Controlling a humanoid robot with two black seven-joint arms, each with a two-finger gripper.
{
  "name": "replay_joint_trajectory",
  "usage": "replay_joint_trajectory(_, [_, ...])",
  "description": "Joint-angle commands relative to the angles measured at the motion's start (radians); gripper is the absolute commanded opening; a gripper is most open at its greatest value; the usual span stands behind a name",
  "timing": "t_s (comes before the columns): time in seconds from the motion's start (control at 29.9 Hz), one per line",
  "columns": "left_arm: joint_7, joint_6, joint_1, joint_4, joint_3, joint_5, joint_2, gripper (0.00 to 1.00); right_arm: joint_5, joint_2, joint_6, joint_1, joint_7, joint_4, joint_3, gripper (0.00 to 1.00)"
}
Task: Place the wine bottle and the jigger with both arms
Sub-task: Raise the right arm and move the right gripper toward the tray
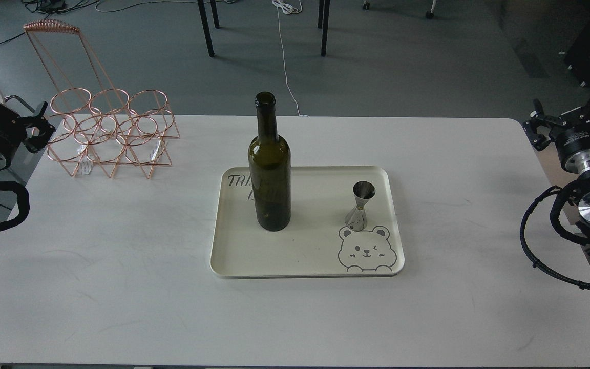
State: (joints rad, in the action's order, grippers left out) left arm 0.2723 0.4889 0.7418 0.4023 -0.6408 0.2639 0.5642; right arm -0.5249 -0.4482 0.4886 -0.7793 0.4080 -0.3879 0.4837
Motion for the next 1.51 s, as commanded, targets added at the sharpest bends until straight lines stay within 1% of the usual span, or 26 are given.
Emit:
replay_joint_trajectory(0.0, [0.001, 0.000, 0.001, 0.000, 0.004, -0.002, -0.001, 0.98, 0.000, 0.000, 0.000, 0.002, 0.000, 0.000, 0.000, 0.99])
replay_joint_trajectory(0.23, [-0.001, 0.000, 0.002, 0.000, 0.000, 0.000, 0.005, 0.98, 0.003, -0.027, 0.000, 0.003, 0.000, -0.006, -0.010, 0.99])
replay_joint_trajectory(0.37, [0.001, 0.000, 0.002, 0.000, -0.005, 0.002, 0.005, 0.98, 0.052, -0.059, 0.000, 0.005, 0.002, -0.064, -0.022, 0.99])
replay_joint_trajectory(0.44, [0.001, 0.000, 0.004, 0.000, -0.007, 0.003, 0.006, 0.98, 0.112, -0.105, 0.000, 0.012, 0.005, -0.127, -0.025, 0.99])
replay_joint_trajectory(0.6, [0.001, 0.000, 0.004, 0.000, -0.007, 0.003, 0.008, 0.98, 0.245, -0.266, 0.000, 0.064, 0.011, -0.362, -0.028, 0.99])
replay_joint_trajectory(0.74, [0.001, 0.000, 0.004, 0.000, -0.005, 0.005, 0.019, 0.98, 0.408, -0.392, -0.001, 0.100, 0.020, -0.529, -0.027, 0.99])
replay_joint_trajectory(0.8, [0.001, 0.000, 0.004, 0.000, -0.005, 0.003, 0.023, 0.98, 0.498, -0.449, -0.054, 0.123, 0.034, -0.618, -0.027, 0.99])
replay_joint_trajectory(0.9, [0.001, 0.000, 0.004, 0.000, -0.007, 0.003, 0.026, 0.98, 0.643, -0.546, -0.154, 0.153, 0.081, -0.781, -0.027, 0.99])
replay_joint_trajectory(1.0, [0.001, 0.000, 0.005, 0.001, -0.008, 0.003, 0.031, 0.98, 0.816, -0.606, -0.295, 0.185, 0.081, -0.922, -0.030, 0.99])
replay_joint_trajectory(1.14, [0.001, 0.000, 0.005, 0.001, -0.007, 0.002, 0.034, 0.98, 1.101, -0.623, -0.496, 0.245, 0.081, -1.045, -0.031, 0.99])
replay_joint_trajectory(1.2, [0.001, 0.000, 0.005, 0.001, -0.005, 0.002, 0.034, 0.98, 1.244, -0.621, -0.602, 0.276, 0.081, -1.075, -0.034, 0.99])
replay_joint_trajectory(1.27, [0.001, 0.000, 0.005, 0.001, -0.005, 0.002, 0.036, 0.98, 1.373, -0.609, -0.686, 0.304, 0.081, -1.091, -0.036, 0.99])
replay_joint_trajectory(1.37, [0.001, 0.000, 0.005, 0.001, -0.005, 0.002, 0.039, 0.98, 1.548, -0.581, -0.758, 0.331, 0.081, -1.088, -0.053, 0.99])
replay_joint_trajectory(1.47, [0.001, 0.000, 0.005, 0.001, -0.005, 0.002, 0.048, 0.98, 1.712, -0.535, -0.821, 0.334, 0.081, -1.042, -0.089, 0.99])
